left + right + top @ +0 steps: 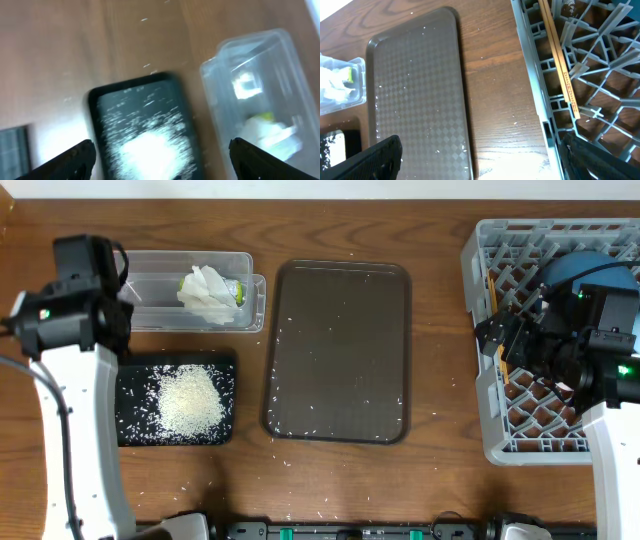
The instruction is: Sort waste into correct bins and load items into the dishwasher rack
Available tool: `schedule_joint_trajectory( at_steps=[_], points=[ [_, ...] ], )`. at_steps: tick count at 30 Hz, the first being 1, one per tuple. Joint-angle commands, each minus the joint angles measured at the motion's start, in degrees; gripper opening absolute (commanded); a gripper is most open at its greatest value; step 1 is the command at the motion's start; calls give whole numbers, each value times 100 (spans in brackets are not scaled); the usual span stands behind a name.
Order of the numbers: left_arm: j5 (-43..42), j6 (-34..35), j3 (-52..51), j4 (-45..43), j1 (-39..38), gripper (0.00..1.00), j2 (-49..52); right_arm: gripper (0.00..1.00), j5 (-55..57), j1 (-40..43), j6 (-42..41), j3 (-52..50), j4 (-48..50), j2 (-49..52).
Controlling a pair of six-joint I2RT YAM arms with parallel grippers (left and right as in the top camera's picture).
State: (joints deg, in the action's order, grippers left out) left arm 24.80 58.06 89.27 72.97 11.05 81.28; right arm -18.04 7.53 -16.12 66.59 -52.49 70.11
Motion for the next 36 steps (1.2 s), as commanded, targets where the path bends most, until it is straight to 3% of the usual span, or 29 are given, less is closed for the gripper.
schedule_joint_trajectory(
  at_steps=[1, 9, 22, 27, 33, 36],
  points=[
    [120, -59, -57, 378, 2, 88, -280, 99, -39, -26, -59, 20, -4, -9],
    [-625, -63, -782, 299, -120, 88, -769, 99, -39, -26, -59, 20, -4, -9],
    [-1062, -1080, -3591, -2433, -1502, 88, -2601, 99, -39, -26, -59, 20, -2, -9],
    [-1121, -1086, -4395, -2441, -1547, 88, -3545, 98, -39, -26, -59, 20, -4, -9],
    [-1209, -1097, -4588, -2203, -1547, 88, -4199, 99, -39, -26, -59, 20, -4, -9],
    [-1270, -1733, -4594, -2203, -1554, 88, -4271, 99, -39, -26, -59, 20, -4, -9]
  ],
)
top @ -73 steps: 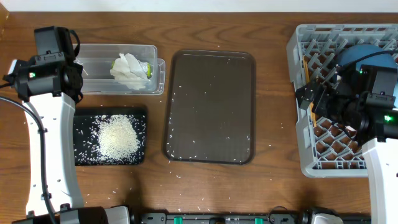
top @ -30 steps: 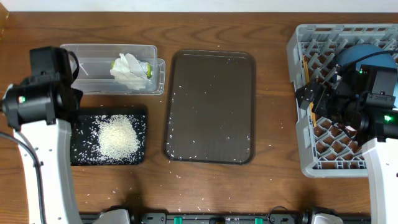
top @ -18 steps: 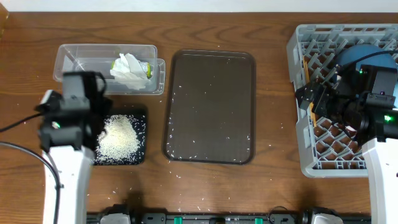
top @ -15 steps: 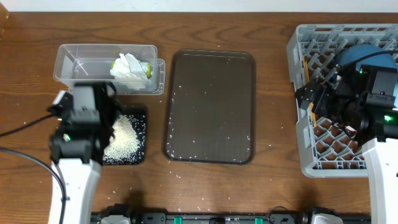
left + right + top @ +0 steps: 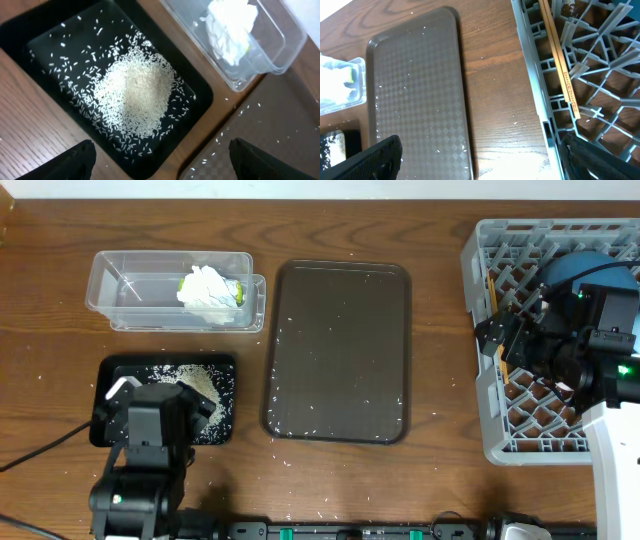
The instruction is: Sort waste into correct bins and load items into the dishwasher rack
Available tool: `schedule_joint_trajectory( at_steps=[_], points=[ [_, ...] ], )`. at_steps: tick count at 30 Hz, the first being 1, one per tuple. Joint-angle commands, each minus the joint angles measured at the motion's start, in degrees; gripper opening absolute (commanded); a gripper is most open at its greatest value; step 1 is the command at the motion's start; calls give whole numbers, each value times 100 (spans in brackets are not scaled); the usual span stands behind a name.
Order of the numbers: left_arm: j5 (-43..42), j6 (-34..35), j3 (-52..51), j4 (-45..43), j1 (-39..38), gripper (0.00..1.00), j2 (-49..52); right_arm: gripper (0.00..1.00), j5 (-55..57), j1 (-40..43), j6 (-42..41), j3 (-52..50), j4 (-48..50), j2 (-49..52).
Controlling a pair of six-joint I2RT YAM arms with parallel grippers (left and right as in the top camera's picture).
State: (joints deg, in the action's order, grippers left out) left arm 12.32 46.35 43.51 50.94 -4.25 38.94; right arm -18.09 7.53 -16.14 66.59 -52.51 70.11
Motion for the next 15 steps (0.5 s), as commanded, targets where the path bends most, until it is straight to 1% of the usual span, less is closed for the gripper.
schedule_joint_trajectory(
  at_steps=[1, 5, 7, 10, 12, 15],
  points=[
    [-87, -804, -33, -4, -24, 88, -35, 99, -35, -26, -57, 20, -2, -9],
    [-105, -1541, -247, -175, -22, 88, -114, 99, -35, -26, -57, 20, -2, -9],
    [-166, -1853, -444, -455, -24, 88, -275, 99, -35, -26, -57, 20, -2, -9],
    [-564, -2376, -903, -1119, -24, 88, -693, 99, -35, -26, -57, 20, -2, -9],
    [-831, -2551, -1231, -1565, -24, 88, -975, 99, -35, -26, -57, 20, -2, -9],
    [-1047, -2599, -1700, -2109, -22, 88, -1366, 99, -35, -26, -57, 20, 0, -9]
  ],
)
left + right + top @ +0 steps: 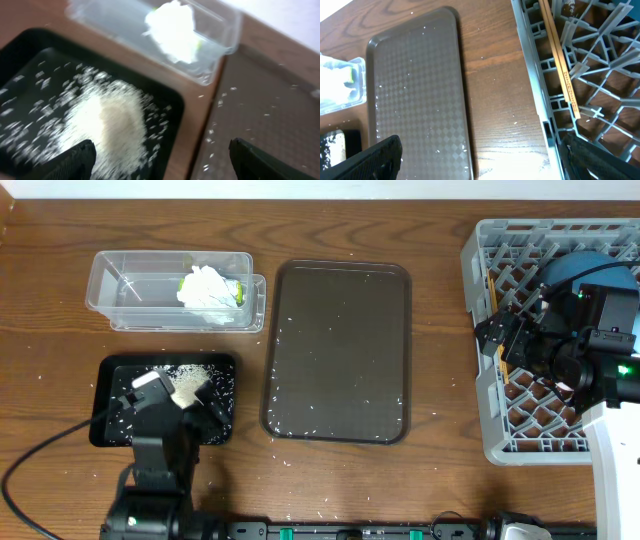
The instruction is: Sort waste into correct bins and load items into the dishwasher rack
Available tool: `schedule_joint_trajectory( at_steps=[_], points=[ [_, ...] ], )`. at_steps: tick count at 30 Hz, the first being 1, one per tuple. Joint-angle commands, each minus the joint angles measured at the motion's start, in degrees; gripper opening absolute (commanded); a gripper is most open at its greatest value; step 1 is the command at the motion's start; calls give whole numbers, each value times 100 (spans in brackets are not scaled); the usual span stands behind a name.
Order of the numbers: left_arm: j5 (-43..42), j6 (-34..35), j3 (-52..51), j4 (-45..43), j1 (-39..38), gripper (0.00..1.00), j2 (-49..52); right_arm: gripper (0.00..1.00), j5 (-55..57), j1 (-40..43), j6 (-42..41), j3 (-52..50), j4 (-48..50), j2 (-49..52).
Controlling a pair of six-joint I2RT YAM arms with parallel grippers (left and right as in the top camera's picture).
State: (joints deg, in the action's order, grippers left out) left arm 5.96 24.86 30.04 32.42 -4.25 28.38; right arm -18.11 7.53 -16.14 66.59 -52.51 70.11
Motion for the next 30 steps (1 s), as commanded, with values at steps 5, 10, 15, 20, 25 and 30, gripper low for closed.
schedule_joint_trajectory(
  at_steps=[5, 10, 15, 20, 25, 30],
  points=[
    [-428, -448, -1128, -835, -24, 88, -920, 99, -33, -26, -57, 20, -2, -9],
    [-557, -450, -1646, -1200, -24, 88, -1414, 99, -33, -26, -57, 20, -2, -9],
    [-686, -455, -1904, -1585, -24, 88, -1797, 99, -33, -26, -57, 20, -2, -9],
    [-691, -459, -2190, -1978, -24, 88, -2103, 99, -33, -26, -57, 20, 0, -9],
    [-688, -564, -2494, -2273, -22, 88, -2365, 99, -33, -26, -57, 20, 0, -9],
    [-684, -634, -2767, -2627, -22, 88, -2660, 99, -33, -26, -57, 20, -2, -9]
  ],
)
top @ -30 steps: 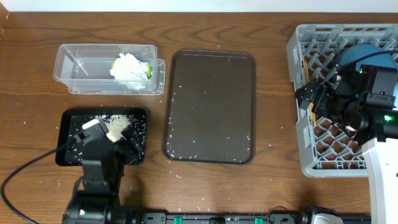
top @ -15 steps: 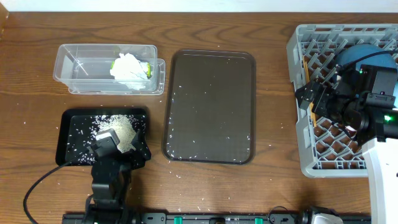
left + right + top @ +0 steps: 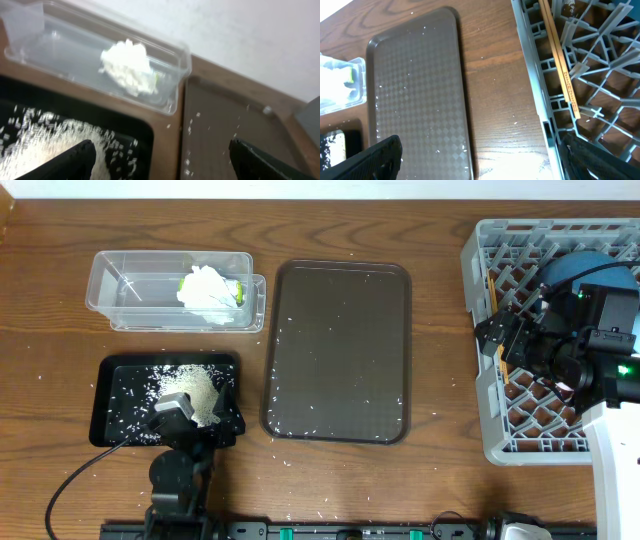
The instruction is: Sort waste into correct bins and load items into the dishwasher rack
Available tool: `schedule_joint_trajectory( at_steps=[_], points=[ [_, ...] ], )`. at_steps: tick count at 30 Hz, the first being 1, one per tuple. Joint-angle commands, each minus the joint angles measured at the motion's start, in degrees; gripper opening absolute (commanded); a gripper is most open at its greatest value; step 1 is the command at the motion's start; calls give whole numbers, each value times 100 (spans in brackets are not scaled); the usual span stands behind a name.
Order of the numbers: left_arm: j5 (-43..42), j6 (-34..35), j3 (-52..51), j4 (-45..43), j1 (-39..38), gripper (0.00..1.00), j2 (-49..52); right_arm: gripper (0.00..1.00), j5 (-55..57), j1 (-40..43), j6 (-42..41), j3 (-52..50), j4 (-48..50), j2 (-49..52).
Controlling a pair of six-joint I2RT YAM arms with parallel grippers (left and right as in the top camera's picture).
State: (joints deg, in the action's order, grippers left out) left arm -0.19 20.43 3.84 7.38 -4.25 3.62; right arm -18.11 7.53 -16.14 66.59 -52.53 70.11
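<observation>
The black tray point(image 3: 112, 385) holds a heap of rice point(image 3: 190, 387) at front left. Behind it the clear bin point(image 3: 140, 290) contains a crumpled white tissue point(image 3: 207, 286), which also shows as tissue point(image 3: 127, 67) in the left wrist view. My left gripper point(image 3: 205, 420) is open and empty, low at the black tray's front right corner, fingers wide apart point(image 3: 65, 160). The grey dishwasher rack point(image 3: 480, 250) at right carries a blue bowl point(image 3: 585, 265) and a wooden chopstick point(image 3: 559, 65). My right gripper point(image 3: 497, 340) hangs open and empty at the rack's left wall.
A brown serving tray point(image 3: 337, 350) lies in the middle, speckled with rice grains. Loose grains are scattered on the wooden table point(image 3: 440, 440) round both trays. The left arm's cable trails along the front edge.
My left arm has sunk lower toward the table's front edge, and its camera now looks level across the black tray to the bin. The right arm has not moved.
My left arm first stood tall at the far left beside the bin and black tray. Then it was folded down at the front, its gripper open over the rice tray, and now sits lower still. The right gripper stayed open at the rack throughout.
</observation>
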Motion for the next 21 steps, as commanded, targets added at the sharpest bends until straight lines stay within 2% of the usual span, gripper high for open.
schedule_joint_trajectory(
  at_steps=[1, 6, 13, 21],
  points=[
    [-72, -256, -208, -221, -22, 88, -247, 99, -33, -26, -57, 20, 0, -9],
    [-70, -391, -361, -516, -22, 88, -352, 99, -33, -26, -57, 20, 0, -9],
    [-20, -704, -361, -326, -22, 88, -352, 99, -33, -26, -57, 20, 0, -9],
    [-24, -710, -361, -339, -22, 88, -352, 99, -33, -26, -57, 20, 0, -9]
  ],
)
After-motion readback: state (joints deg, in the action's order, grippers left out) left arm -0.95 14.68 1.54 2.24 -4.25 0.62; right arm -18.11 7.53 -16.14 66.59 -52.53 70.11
